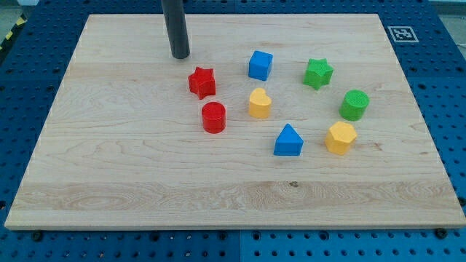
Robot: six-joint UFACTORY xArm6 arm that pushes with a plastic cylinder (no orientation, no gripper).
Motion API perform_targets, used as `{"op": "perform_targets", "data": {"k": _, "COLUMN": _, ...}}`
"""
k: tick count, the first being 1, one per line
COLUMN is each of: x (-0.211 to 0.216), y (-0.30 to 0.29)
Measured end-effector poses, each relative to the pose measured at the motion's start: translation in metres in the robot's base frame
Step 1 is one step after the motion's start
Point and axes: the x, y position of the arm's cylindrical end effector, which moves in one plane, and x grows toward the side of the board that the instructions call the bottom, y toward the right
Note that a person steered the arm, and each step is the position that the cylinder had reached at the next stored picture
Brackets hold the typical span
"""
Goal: Move your arm towards the green star
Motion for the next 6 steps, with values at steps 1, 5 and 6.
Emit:
{"op": "perform_targets", "data": {"k": 1, "x": 0.0, "y": 0.0}}
{"op": "perform_targets", "data": {"k": 5, "x": 0.072, "y": 0.139}}
{"op": "perform_targets", "data": {"k": 6, "x": 0.083, "y": 0.175}}
